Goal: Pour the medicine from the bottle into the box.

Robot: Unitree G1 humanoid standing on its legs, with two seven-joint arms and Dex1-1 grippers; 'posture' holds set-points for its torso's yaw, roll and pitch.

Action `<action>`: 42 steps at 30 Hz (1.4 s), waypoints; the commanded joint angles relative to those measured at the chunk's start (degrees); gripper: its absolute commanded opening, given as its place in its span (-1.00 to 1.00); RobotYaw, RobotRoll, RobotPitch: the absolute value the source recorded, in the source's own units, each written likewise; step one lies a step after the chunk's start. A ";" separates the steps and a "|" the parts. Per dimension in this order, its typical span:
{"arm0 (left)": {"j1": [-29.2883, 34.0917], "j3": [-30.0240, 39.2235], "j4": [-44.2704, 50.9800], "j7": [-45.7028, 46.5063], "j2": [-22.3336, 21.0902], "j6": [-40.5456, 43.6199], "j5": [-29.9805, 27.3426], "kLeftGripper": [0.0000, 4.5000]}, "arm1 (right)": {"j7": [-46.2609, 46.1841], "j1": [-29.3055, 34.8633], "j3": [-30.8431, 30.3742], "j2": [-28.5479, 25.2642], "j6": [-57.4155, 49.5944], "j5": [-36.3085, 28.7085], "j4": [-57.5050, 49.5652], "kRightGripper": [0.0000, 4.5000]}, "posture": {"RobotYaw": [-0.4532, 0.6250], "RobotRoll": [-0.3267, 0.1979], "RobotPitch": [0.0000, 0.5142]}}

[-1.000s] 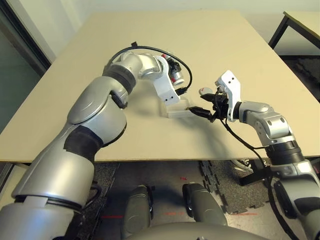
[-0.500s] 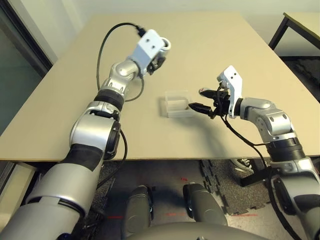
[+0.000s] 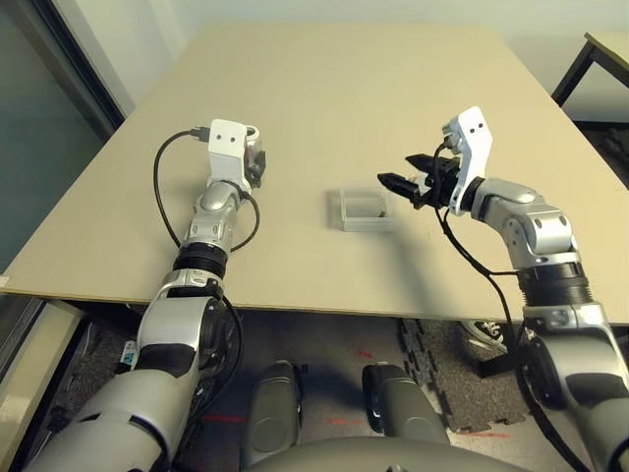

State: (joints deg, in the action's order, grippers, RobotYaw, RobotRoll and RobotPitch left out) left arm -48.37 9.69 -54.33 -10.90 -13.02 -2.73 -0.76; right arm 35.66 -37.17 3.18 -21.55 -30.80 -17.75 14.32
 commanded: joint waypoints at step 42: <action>7.91 -1.12 0.14 -4.69 1.28 -11.91 -2.58 0.99 | -12.23 0.34 5.52 2.43 6.13 1.81 4.79 1.00 | -0.36 0.25 -0.59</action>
State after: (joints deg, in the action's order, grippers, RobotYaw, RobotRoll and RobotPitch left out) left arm -41.68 8.44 -56.11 -15.81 -11.77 -14.99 -2.58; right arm 23.20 -36.92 7.66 -19.20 -25.16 -15.25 18.61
